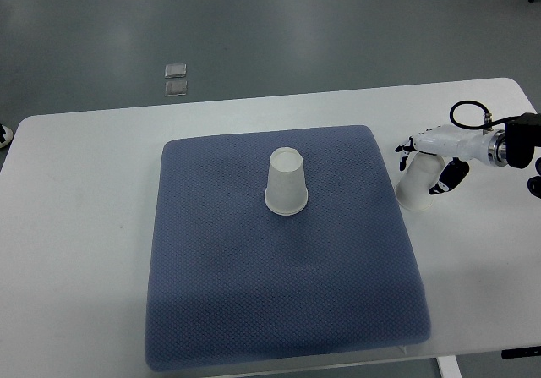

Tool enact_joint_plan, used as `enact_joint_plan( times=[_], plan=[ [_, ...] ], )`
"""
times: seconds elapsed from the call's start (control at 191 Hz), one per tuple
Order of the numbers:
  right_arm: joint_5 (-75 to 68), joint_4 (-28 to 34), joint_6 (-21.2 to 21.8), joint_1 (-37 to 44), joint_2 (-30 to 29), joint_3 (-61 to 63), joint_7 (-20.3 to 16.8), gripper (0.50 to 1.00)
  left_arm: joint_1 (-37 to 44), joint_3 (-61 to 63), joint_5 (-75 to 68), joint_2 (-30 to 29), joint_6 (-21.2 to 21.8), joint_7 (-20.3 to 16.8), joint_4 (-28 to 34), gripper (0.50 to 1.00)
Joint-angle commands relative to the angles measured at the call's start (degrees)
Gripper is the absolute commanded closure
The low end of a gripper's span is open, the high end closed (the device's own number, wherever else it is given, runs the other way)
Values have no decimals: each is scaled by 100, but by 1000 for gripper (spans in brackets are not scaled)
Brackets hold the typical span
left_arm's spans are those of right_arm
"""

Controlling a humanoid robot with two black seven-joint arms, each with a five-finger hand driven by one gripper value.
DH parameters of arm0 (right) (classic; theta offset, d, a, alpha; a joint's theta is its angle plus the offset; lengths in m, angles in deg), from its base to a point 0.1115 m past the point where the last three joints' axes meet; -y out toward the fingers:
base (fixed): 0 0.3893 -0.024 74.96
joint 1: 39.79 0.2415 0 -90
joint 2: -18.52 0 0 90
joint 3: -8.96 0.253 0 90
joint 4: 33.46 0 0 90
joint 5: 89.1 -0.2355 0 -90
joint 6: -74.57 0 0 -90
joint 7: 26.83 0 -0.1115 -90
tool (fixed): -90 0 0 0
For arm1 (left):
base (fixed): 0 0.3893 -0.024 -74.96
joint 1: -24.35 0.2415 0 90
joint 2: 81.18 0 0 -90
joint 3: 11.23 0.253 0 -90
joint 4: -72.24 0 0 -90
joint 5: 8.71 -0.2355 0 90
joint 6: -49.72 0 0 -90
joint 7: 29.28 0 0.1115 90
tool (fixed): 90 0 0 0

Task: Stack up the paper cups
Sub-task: 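Close the right hand's fingers around the loose white paper cup, then lift the cup and lower it onto the cup on the pad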

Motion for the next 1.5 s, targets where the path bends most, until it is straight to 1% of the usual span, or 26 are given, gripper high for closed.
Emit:
enact_joint_plan(
  times=[0.0, 0.079, 0.115, 0.136, 0.141, 0.188, 0.246, 0.34, 0.377, 0.393, 0.44, 0.461, 0.476, 0.497, 0.513, 0.55, 0.592, 0.618, 0.665, 0.958, 1.047, 1.398, 1.492],
  plan=[
    [0, -57, -1, -22, -62, 7, 4, 619, 0, 0, -1, 0, 6, 0, 0, 500],
    [-9, -110, -1, -66, -88, 7, 4, 644, 0, 0, -1, 0, 6, 0, 0, 500],
    [0, -118, -1, -84, -97, 7, 4, 689, 0, 0, 8, 0, 6, 0, 0, 500],
    [-9, -118, -1, -84, -97, 7, 4, 695, 0, 0, -1, 0, -3, 0, 0, 500],
    [-9, -118, -1, -84, -105, 7, 4, 703, 0, 0, -1, 0, 6, 0, 0, 500],
    [-9, -118, -1, -93, -105, 7, 4, 707, 0, 0, -1, 0, -3, 0, 0, 500],
    [-9, -118, 8, -93, -105, 7, 4, 732, 0, 0, -1, 0, -3, 0, 0, 500],
    [-106, -118, 17, -93, -114, -1, 4, 744, 0, 0, -1, 0, 6, 0, 0, 500],
    [-167, -118, 43, -93, -114, -1, 4, 760, 0, 0, -1, 0, -3, 0, 0, 500],
    [-211, -118, 52, -93, -114, -1, 4, 775, 0, 0, -1, 0, -3, 0, 0, 500],
    [-264, -127, 70, -93, -123, -1, -4, 785, 0, 0, -1, 0, 6, 0, 0, 500],
    [-273, -127, 78, -84, -123, -1, 4, 799, 0, 0, -1, 0, 6, 0, 0, 500],
    [-273, -127, 96, -84, -132, -1, -4, 820, 0, 0, -1, 0, -3, 0, 0, 500],
    [-273, -127, 96, -84, -132, -1, -4, 828, 0, 0, -1, 0, 6, 0, 0, 500],
    [-281, -127, 96, -84, -132, -1, -4, 844, 0, 0, -1, 0, 6, 0, 0, 500],
    [-281, -127, 105, -84, -132, -10, -4, 857, 0, 0, -1, 0, 6, 0, 0, 500],
    [-281, -127, 105, -84, -141, -10, -4, 885, 0, 0, -1, 0, 6, 0, 0, 500],
    [-281, -127, 105, -84, -141, -10, 4, 889, 0, 0, -1, 0, 6, 0, 0, 500],
    [-281, -127, 122, -84, -149, -10, 4, 918, 0, 0, -1, 0, 6, 0, 0, 500],
    [-290, -127, 166, -14, -105, 25, 4, 920, 0, 0, -1, 0, 6, 0, 0, 500],
    [-290, -118, 193, 118, -97, 34, 4, 920, 0, 0, -1, 0, 6, 0, 0, 500],
    [-352, -83, 527, 769, 79, 87, 13, 920, 0, 0, -1, 0, 6, 0, 0, 500],
    [-466, -31, 676, 979, 132, 87, 154, 920, 0, 0, -1, 0, -3, 0, 0, 500]
  ],
)
